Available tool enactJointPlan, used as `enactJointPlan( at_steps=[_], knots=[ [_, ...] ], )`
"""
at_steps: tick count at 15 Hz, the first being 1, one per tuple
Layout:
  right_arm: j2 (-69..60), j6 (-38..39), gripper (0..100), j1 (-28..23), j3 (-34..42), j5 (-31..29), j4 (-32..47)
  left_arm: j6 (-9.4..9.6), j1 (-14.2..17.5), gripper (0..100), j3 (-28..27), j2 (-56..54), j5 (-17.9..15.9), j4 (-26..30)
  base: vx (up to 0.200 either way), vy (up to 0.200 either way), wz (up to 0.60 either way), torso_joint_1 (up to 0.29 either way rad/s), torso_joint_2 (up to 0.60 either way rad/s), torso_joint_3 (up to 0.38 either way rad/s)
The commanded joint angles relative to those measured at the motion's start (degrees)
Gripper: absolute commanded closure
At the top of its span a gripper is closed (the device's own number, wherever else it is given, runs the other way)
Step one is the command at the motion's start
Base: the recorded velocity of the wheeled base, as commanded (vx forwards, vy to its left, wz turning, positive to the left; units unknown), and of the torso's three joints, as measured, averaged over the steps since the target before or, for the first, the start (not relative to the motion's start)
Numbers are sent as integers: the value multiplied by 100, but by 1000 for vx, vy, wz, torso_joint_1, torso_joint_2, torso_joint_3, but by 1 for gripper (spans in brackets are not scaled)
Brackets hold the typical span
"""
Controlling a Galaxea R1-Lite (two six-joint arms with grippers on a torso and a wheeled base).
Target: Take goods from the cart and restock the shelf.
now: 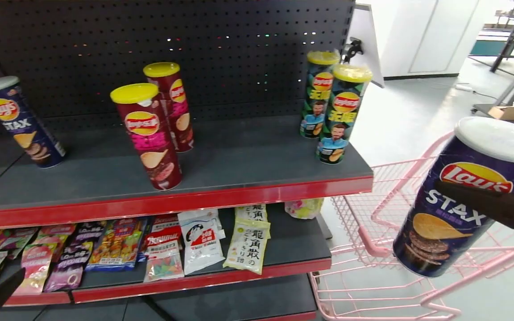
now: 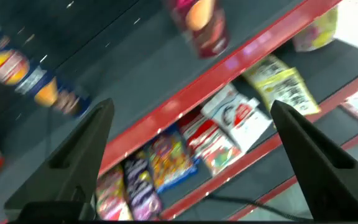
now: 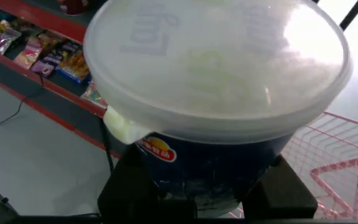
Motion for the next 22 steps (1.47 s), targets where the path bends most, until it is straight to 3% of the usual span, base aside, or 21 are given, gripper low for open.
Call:
enactJointPlan(
  at_steps=[1,6,10,18,22],
  knots=[
    [12,-4,100,3,34,1,-1,1,9,0,-14,6,3,-1,0,0,600,-2,-2,7],
    [-120,-21,100,12,201,27,-10,1,1,0,-5,-2,3,8,0,0,120,1,2,0],
    [-252,32,100,12,280,405,-1,1,1,0,-5,-11,3,8,0,0,0,0,0,0],
    [-366,-276,100,-23,623,414,-10,-8,1,0,-5,-11,-5,8,0,0,0,0,0,0],
    [-401,-250,100,3,632,449,-19,-8,1,0,21,6,12,8,0,200,0,2,0,1]
  ],
)
